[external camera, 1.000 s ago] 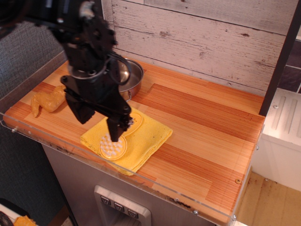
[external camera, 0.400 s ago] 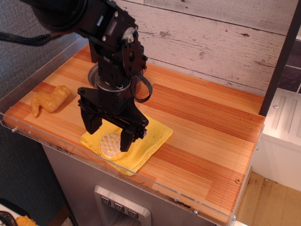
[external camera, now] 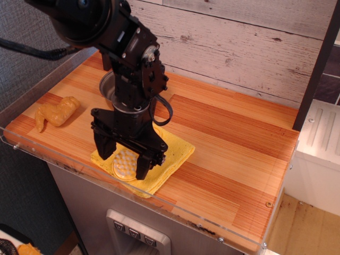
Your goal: Move yellow brush directly above yellow cloth.
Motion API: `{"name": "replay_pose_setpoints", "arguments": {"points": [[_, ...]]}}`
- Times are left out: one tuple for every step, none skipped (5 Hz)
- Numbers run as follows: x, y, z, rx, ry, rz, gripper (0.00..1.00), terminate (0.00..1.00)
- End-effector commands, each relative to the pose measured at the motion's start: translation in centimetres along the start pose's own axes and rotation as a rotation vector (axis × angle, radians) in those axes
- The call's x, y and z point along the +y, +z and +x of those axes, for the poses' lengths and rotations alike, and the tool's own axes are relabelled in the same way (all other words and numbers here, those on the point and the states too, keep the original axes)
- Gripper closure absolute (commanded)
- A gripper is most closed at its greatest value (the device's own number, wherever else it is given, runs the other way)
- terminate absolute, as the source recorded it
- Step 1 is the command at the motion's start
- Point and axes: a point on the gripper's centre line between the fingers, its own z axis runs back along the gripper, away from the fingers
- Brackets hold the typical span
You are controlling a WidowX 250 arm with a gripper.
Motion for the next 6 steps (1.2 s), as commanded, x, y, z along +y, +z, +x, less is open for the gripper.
{"name": "replay_pose_setpoints", "arguments": {"points": [[0.8, -0.7, 0.4, 0.006, 0.044, -0.054, 0.0, 0.0], [0.9, -0.8, 0.5, -0.001, 0.04, -0.069, 1.0, 0.0], [0.8, 0.3, 0.6, -0.03, 0.033, -0.081, 1.0, 0.0], [0.4, 2.6, 0.9, -0.078, 0.021, -0.1, 1.0, 0.0], [-1.0, 5.2, 2.4, -0.124, -0.006, -0.139, 1.0, 0.0], [-3.4, 6.8, 5.5, -0.157, -0.029, -0.163, 1.0, 0.0]]}}
